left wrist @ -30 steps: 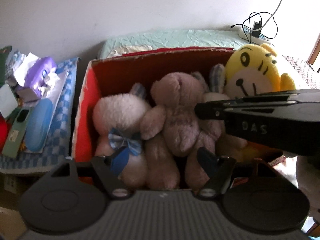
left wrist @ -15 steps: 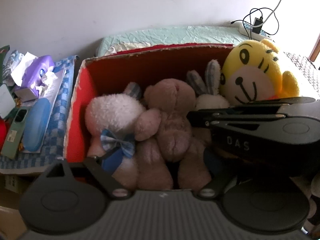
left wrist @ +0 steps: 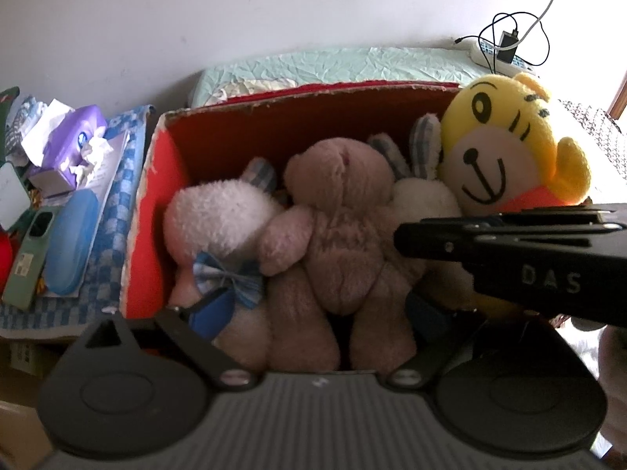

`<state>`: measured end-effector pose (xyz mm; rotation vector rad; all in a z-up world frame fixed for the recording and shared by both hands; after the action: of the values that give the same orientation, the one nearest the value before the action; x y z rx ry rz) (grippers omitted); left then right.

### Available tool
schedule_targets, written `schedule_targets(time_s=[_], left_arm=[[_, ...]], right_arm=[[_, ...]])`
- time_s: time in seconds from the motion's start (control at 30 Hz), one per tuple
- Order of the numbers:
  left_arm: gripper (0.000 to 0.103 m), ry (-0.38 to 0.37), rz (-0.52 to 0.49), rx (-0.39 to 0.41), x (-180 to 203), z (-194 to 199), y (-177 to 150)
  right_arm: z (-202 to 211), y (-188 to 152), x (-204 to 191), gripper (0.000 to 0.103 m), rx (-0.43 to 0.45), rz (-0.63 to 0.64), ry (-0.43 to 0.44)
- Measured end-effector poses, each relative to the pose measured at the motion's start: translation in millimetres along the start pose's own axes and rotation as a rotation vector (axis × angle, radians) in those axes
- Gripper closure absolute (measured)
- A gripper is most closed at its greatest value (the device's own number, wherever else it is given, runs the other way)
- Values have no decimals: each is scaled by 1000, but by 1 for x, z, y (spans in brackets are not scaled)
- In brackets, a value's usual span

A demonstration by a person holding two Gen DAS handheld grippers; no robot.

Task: Organize objects
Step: 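Open the right gripper to release the teddy bear inside the box, then withdraw the right gripper from the box and move toward the green pear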

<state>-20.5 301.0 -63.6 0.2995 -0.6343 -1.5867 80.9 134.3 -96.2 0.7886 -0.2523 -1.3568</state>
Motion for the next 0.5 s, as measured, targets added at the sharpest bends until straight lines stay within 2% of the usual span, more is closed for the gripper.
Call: schedule_targets(time_s=[0.27,0.5], left_arm=[[4,10,7,-6,1,-2,0],[7,37,28,-15,4,1,1]], right_arm=[[4,-5,6,90,0,-22,0],[17,-6,13,88,43,-44,-19]])
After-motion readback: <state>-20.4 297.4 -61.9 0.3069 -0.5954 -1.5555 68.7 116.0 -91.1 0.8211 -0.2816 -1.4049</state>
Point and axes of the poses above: each gripper's, at about its wrist camera, not at the fingertips, and z roughly against the way its jaws point, x to its right, y to its top, the point moved 2 cm from there along -z, roughly the way its jaws point, and after that the axes turned 13 degrees about -y, right-handed, at the moved point
